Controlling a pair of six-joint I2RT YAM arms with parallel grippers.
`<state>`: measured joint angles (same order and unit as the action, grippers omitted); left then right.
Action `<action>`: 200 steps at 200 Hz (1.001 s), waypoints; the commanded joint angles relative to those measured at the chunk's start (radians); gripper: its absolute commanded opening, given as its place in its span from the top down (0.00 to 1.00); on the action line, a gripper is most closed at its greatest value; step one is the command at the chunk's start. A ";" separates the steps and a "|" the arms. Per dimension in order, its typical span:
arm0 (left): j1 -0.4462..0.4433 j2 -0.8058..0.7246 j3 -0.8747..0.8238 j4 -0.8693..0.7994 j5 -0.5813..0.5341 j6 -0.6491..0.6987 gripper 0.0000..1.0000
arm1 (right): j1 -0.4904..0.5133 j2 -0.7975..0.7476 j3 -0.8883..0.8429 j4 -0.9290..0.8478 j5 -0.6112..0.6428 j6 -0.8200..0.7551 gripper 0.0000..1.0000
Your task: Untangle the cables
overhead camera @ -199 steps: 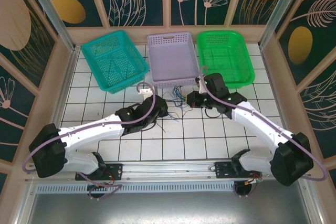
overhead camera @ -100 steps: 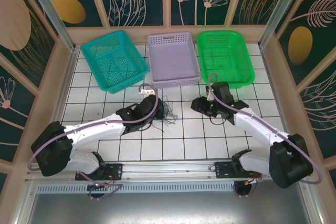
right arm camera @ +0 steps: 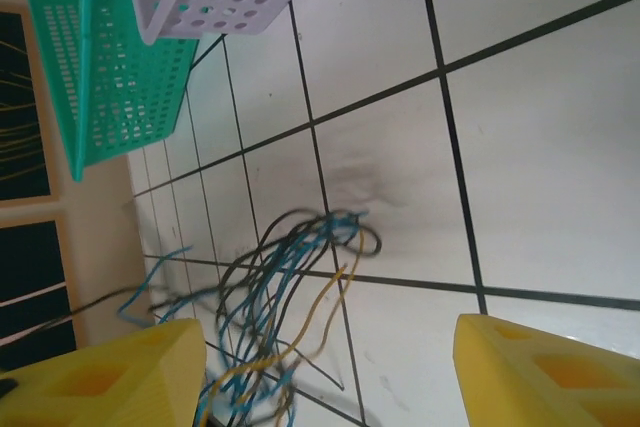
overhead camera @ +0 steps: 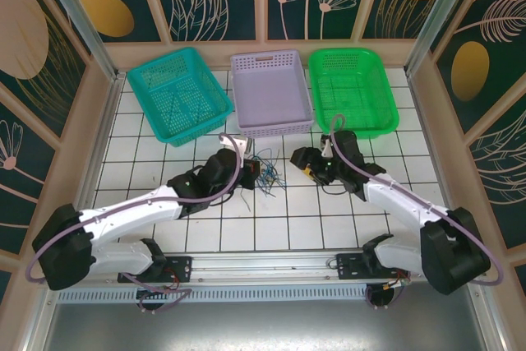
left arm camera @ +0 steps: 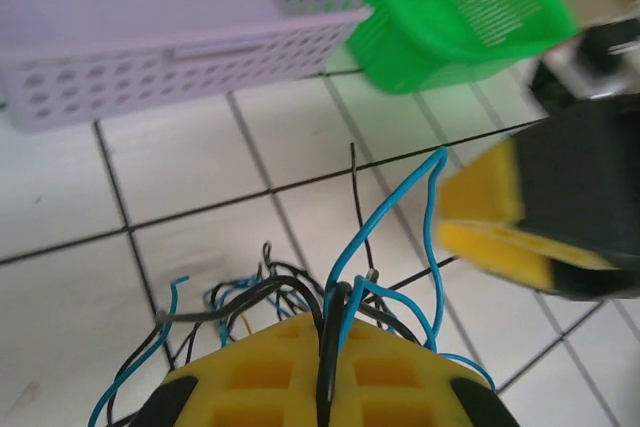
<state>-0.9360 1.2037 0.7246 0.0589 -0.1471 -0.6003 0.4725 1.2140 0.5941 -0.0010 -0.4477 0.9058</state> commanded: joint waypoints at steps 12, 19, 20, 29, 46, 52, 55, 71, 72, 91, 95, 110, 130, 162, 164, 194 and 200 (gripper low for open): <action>-0.003 -0.038 -0.004 0.040 0.028 0.089 1.00 | 0.012 0.090 0.021 0.150 -0.068 0.118 0.32; -0.003 -0.041 -0.004 0.043 0.032 0.087 1.00 | 0.013 0.109 0.011 0.196 -0.085 0.148 0.31; -0.003 -0.041 -0.004 0.044 0.033 0.086 1.00 | 0.014 0.116 0.007 0.210 -0.090 0.160 0.31; -0.004 -0.046 -0.007 0.060 0.044 0.081 1.00 | 0.017 0.142 -0.008 0.275 -0.114 0.205 0.31; -0.003 -0.059 -0.022 0.103 0.059 0.062 1.00 | 0.029 0.208 -0.026 0.410 -0.169 0.309 0.31; -0.003 -0.062 -0.027 0.114 0.058 0.057 1.00 | 0.036 0.231 -0.029 0.454 -0.188 0.343 0.31; -0.003 -0.064 -0.029 0.116 0.057 0.055 1.00 | 0.042 0.240 -0.029 0.474 -0.195 0.359 0.31; -0.004 -0.061 -0.036 0.132 0.060 0.050 1.00 | 0.069 0.273 -0.028 0.539 -0.210 0.431 0.30; -0.004 -0.061 -0.036 0.132 0.060 0.050 1.00 | 0.069 0.275 -0.029 0.543 -0.210 0.436 0.30; -0.003 -0.049 -0.036 0.140 0.067 0.044 1.00 | 0.122 0.312 -0.038 0.606 -0.216 0.520 0.29; -0.003 -0.049 -0.036 0.143 0.067 0.042 1.00 | 0.130 0.320 -0.040 0.617 -0.218 0.537 0.29; -0.003 -0.052 -0.043 0.157 0.066 0.034 1.00 | 0.141 0.343 -0.059 0.672 -0.208 0.591 0.35; -0.004 -0.075 -0.050 0.160 0.047 0.030 1.00 | 0.124 0.340 -0.070 0.650 -0.172 0.595 0.64; -0.004 -0.151 -0.067 0.119 -0.028 0.019 1.00 | 0.034 0.255 -0.083 0.461 -0.113 0.478 1.00; -0.003 -0.157 -0.068 0.113 -0.037 0.016 1.00 | 0.027 0.245 -0.083 0.446 -0.108 0.467 1.00; -0.002 -0.196 -0.058 -0.038 -0.196 -0.048 1.00 | -0.072 0.096 -0.085 0.195 -0.015 0.297 1.00; -0.003 -0.197 -0.057 -0.057 -0.214 -0.060 1.00 | -0.089 0.071 -0.084 0.153 0.000 0.267 1.00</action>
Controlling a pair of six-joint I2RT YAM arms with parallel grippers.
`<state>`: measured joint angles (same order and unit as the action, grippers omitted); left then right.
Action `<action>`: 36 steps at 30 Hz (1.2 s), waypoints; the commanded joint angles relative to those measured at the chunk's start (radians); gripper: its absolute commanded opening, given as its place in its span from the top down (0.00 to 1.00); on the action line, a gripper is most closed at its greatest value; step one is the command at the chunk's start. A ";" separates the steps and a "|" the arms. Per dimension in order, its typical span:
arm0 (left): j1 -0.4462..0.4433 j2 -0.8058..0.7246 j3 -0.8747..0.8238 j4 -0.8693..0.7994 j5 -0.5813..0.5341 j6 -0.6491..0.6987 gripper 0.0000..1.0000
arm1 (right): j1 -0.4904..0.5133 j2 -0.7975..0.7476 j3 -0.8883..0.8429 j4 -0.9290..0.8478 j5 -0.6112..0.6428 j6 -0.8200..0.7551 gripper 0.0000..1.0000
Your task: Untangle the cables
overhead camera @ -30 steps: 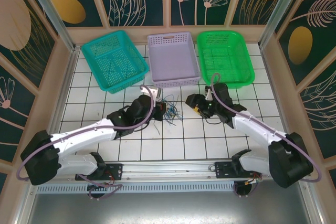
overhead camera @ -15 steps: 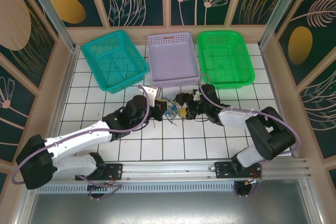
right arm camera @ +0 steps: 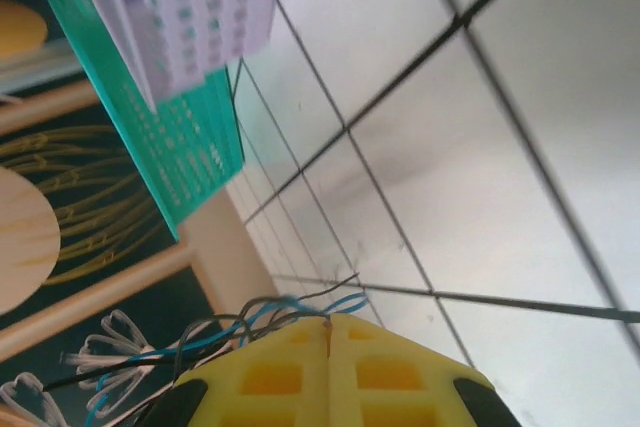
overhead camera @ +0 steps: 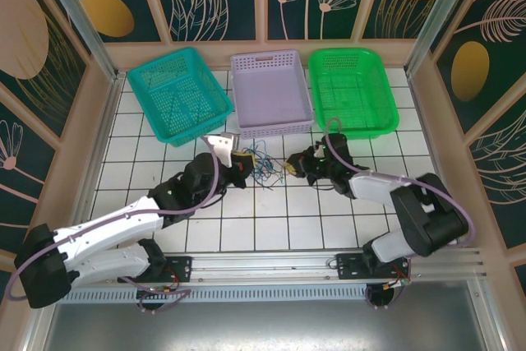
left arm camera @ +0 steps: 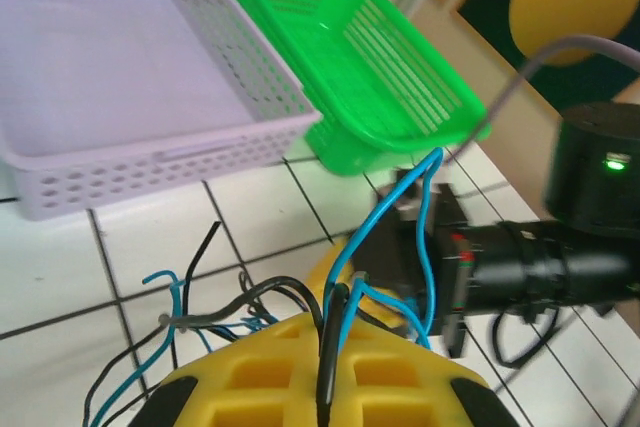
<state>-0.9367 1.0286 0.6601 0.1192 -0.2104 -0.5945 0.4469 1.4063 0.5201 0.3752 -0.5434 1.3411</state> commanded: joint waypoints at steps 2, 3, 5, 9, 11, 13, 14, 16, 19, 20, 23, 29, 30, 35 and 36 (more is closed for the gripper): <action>-0.002 -0.022 0.004 -0.137 -0.165 -0.077 1.00 | -0.081 -0.152 -0.004 -0.285 0.125 -0.209 1.00; -0.002 -0.017 0.004 -0.160 -0.186 -0.092 1.00 | -0.096 -0.178 0.000 -0.338 0.153 -0.241 1.00; -0.003 -0.001 0.011 -0.217 -0.232 -0.126 1.00 | -0.124 -0.232 -0.007 -0.393 0.193 -0.282 1.00; -0.002 0.043 0.017 -0.247 -0.221 -0.132 1.00 | -0.160 -0.312 -0.017 -0.472 0.247 -0.330 1.00; -0.002 0.077 0.033 -0.272 -0.225 -0.138 1.00 | -0.162 -0.333 -0.014 -0.495 0.273 -0.350 1.00; -0.002 0.122 0.053 -0.296 -0.223 -0.132 1.00 | -0.163 -0.337 -0.002 -0.513 0.285 -0.373 1.00; -0.003 0.151 0.067 -0.314 -0.224 -0.127 1.00 | -0.162 -0.335 0.008 -0.530 0.296 -0.383 1.00; -0.002 0.207 0.096 -0.358 -0.241 -0.129 1.00 | -0.165 -0.331 0.020 -0.549 0.312 -0.400 1.00; -0.002 0.281 0.138 -0.454 -0.311 -0.168 1.00 | -0.183 -0.327 0.035 -0.580 0.330 -0.416 1.00; -0.002 0.299 0.151 -0.501 -0.353 -0.198 1.00 | -0.199 -0.328 0.039 -0.590 0.332 -0.421 1.00; -0.001 0.335 0.180 -0.631 -0.458 -0.297 1.00 | -0.245 -0.334 0.055 -0.620 0.336 -0.444 1.00; -0.001 0.397 0.205 -0.701 -0.486 -0.341 1.00 | -0.283 -0.347 0.078 -0.648 0.360 -0.463 1.00; -0.001 0.405 0.206 -0.690 -0.478 -0.337 1.00 | -0.280 -0.343 0.073 -0.639 0.350 -0.457 1.00; 0.012 0.463 0.241 -0.825 -0.558 -0.458 1.00 | -0.300 -0.345 0.063 -0.685 0.418 -0.478 1.00; 0.019 0.476 0.252 -0.865 -0.572 -0.485 1.00 | -0.315 -0.356 0.063 -0.701 0.439 -0.484 1.00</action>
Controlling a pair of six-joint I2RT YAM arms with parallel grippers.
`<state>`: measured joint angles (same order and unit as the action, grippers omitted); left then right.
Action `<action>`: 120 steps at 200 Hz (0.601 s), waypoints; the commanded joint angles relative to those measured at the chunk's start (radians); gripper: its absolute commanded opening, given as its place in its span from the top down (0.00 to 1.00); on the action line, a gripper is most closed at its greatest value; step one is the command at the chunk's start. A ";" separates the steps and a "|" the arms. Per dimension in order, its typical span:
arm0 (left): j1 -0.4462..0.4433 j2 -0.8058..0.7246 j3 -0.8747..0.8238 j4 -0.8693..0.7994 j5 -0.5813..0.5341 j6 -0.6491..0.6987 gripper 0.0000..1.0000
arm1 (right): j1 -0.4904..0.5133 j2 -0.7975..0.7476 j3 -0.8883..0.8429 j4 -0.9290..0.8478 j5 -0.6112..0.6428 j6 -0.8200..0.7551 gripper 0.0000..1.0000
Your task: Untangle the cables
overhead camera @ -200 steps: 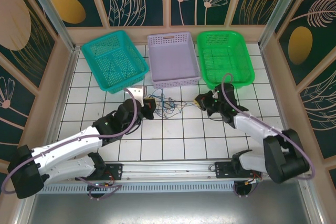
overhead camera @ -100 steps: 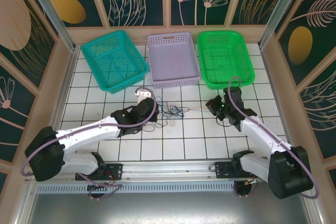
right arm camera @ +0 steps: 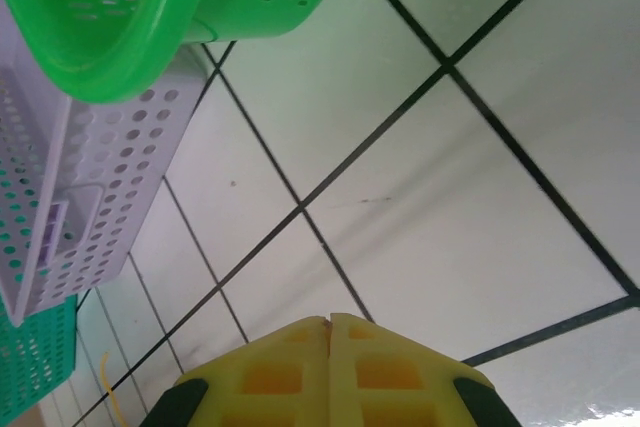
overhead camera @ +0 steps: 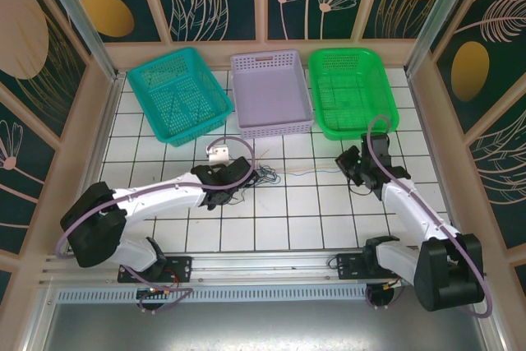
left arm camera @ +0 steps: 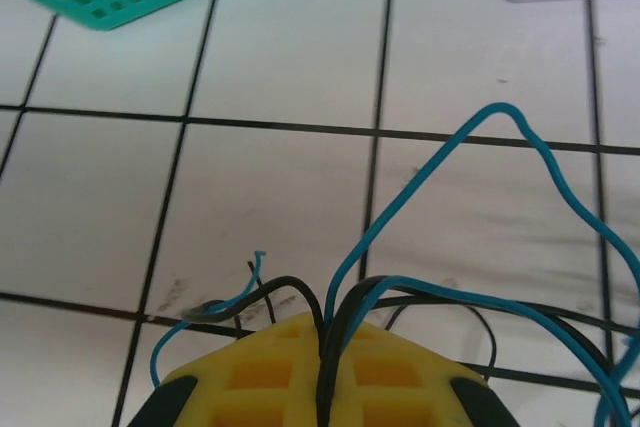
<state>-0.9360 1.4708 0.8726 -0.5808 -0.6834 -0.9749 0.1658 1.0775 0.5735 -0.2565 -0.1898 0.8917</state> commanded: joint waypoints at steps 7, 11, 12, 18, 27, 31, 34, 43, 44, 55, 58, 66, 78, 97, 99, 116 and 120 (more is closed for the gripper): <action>0.029 0.061 0.050 -0.215 -0.120 -0.133 1.00 | -0.068 -0.050 0.012 -0.094 0.119 -0.043 1.00; 0.030 0.066 0.052 -0.225 -0.123 -0.137 1.00 | -0.074 -0.056 0.012 -0.096 0.125 -0.045 1.00; 0.031 0.067 0.052 -0.226 -0.123 -0.138 1.00 | -0.075 -0.057 0.012 -0.097 0.126 -0.046 1.00; 0.031 0.074 0.053 -0.227 -0.121 -0.138 1.00 | -0.078 -0.061 0.011 -0.093 0.126 -0.048 1.00; 0.031 0.080 0.050 -0.204 -0.107 -0.120 1.00 | -0.073 -0.058 0.008 -0.080 0.107 -0.050 1.00; 0.032 0.081 0.049 -0.184 -0.096 -0.106 1.00 | -0.068 -0.053 0.000 -0.072 0.096 -0.047 1.00; 0.032 0.082 0.046 -0.168 -0.087 -0.095 1.00 | -0.064 -0.049 -0.003 -0.066 0.086 -0.044 1.00; 0.032 0.084 0.042 -0.119 -0.060 -0.059 1.00 | -0.041 -0.034 -0.020 -0.047 0.072 -0.032 1.00; 0.032 0.084 0.041 -0.112 -0.057 -0.055 1.00 | -0.039 -0.032 -0.022 -0.047 0.071 -0.031 1.00; 0.031 0.085 0.033 -0.052 -0.031 -0.023 1.00 | -0.010 -0.014 -0.043 -0.032 0.071 -0.016 1.00; 0.031 0.085 0.031 -0.043 -0.027 -0.021 1.00 | -0.005 -0.011 -0.048 -0.030 0.073 -0.014 1.00; 0.032 0.085 0.031 -0.027 -0.023 -0.019 1.00 | 0.008 -0.003 -0.069 -0.018 0.075 -0.004 1.00; 0.032 0.088 0.036 -0.031 -0.029 -0.023 1.00 | 0.007 0.001 -0.089 -0.019 0.080 -0.001 1.00; 0.038 0.106 0.066 -0.154 -0.106 -0.098 1.00 | -0.047 -0.010 -0.066 -0.098 0.166 -0.039 1.00; 0.040 0.107 0.068 -0.172 -0.109 -0.107 1.00 | -0.058 -0.014 -0.062 -0.107 0.173 -0.043 1.00; 0.056 0.100 0.065 -0.230 -0.139 -0.126 1.00 | -0.144 -0.062 -0.020 -0.152 0.201 -0.078 1.00; 0.060 0.095 0.061 -0.234 -0.141 -0.126 1.00 | -0.162 -0.074 -0.008 -0.157 0.220 -0.084 1.00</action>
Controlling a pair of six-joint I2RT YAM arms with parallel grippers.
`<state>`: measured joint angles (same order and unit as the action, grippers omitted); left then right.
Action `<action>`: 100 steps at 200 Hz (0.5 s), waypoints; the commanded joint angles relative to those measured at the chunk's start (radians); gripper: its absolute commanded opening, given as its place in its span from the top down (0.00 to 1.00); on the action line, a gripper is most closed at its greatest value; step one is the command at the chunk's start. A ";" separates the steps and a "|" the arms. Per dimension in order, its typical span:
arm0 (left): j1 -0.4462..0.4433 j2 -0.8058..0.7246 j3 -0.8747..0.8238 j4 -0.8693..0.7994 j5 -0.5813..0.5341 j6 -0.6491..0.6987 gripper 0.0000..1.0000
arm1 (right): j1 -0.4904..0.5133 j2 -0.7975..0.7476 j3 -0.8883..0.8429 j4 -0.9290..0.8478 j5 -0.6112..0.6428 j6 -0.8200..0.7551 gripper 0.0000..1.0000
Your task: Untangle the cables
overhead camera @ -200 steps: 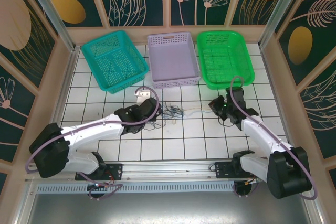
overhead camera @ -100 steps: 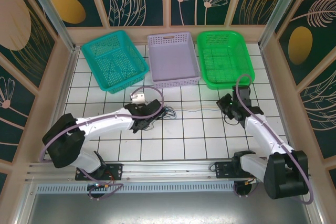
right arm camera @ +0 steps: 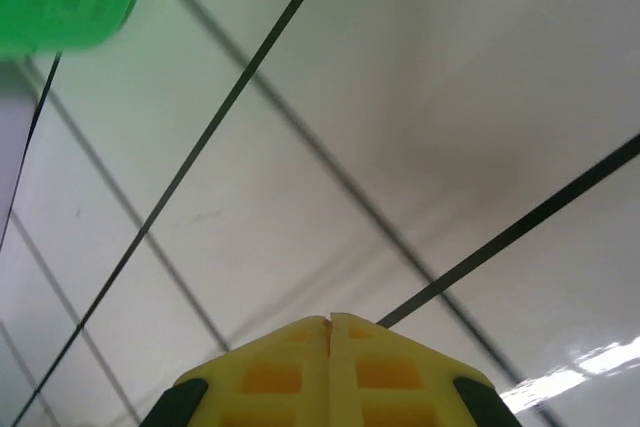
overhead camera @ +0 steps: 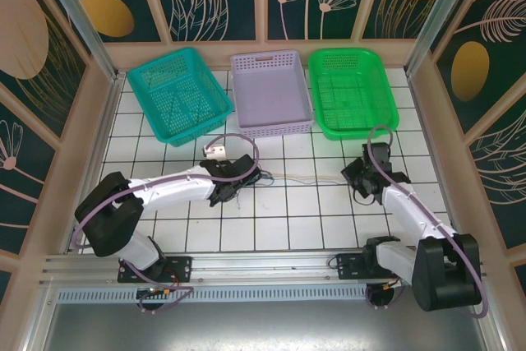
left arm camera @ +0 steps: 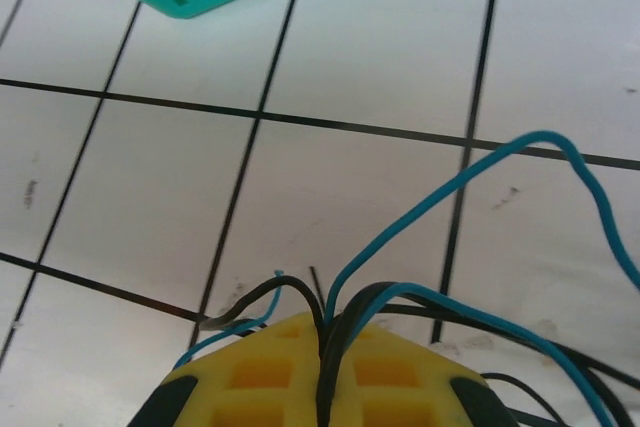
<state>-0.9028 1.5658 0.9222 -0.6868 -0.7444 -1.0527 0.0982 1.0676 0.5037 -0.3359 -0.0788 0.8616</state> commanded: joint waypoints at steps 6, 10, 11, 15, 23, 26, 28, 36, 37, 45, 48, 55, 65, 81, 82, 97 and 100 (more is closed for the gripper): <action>0.033 -0.008 0.003 -0.131 -0.083 -0.051 1.00 | -0.115 -0.074 0.082 -0.089 0.120 -0.060 1.00; 0.036 -0.014 -0.003 -0.135 -0.084 -0.054 1.00 | -0.124 -0.079 0.095 -0.093 0.122 -0.064 1.00; 0.037 -0.015 -0.005 -0.136 -0.084 -0.055 1.00 | -0.126 -0.079 0.099 -0.094 0.124 -0.064 1.00; 0.040 -0.019 -0.009 -0.138 -0.085 -0.058 1.00 | -0.132 -0.081 0.113 -0.099 0.126 -0.066 1.00; 0.044 -0.026 -0.017 -0.144 -0.087 -0.067 1.00 | -0.135 -0.080 0.139 -0.110 0.135 -0.064 1.00; 0.046 -0.028 -0.019 -0.146 -0.087 -0.071 1.00 | -0.134 -0.080 0.146 -0.111 0.134 -0.064 1.00; 0.047 -0.029 -0.019 -0.146 -0.087 -0.072 1.00 | -0.135 -0.080 0.149 -0.111 0.134 -0.063 1.00; 0.051 -0.033 -0.021 -0.149 -0.088 -0.077 1.00 | -0.135 -0.081 0.162 -0.113 0.131 -0.058 1.00; 0.051 -0.033 -0.021 -0.149 -0.088 -0.078 1.00 | -0.135 -0.081 0.164 -0.113 0.132 -0.057 1.00; 0.053 -0.031 -0.020 -0.148 -0.086 -0.077 1.00 | -0.134 -0.086 0.167 -0.113 0.133 -0.049 1.00; 0.053 -0.030 -0.019 -0.146 -0.086 -0.075 1.00 | -0.133 -0.088 0.165 -0.107 0.130 -0.049 1.00; 0.053 -0.028 -0.013 -0.136 -0.079 -0.063 1.00 | -0.127 -0.091 0.160 -0.095 0.121 -0.052 1.00; 0.053 -0.022 -0.009 -0.119 -0.068 -0.052 1.00 | -0.112 -0.083 0.151 -0.089 0.114 -0.047 1.00; 0.053 -0.014 -0.006 -0.076 -0.043 -0.023 1.00 | -0.090 -0.068 0.120 -0.068 0.099 -0.041 1.00; 0.053 -0.015 -0.006 -0.072 -0.041 -0.020 1.00 | -0.089 -0.066 0.118 -0.066 0.099 -0.040 1.00; 0.053 -0.013 -0.005 -0.014 -0.003 0.022 1.00 | -0.080 -0.055 0.077 -0.027 0.024 -0.035 1.00; 0.053 -0.014 -0.006 0.001 0.007 0.034 1.00 | -0.080 -0.053 0.072 -0.026 0.018 -0.033 1.00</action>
<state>-0.8528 1.5570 0.9127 -0.7666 -0.7826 -1.0843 0.0017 0.9936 0.6296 -0.3878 0.0017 0.8242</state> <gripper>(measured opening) 0.065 0.051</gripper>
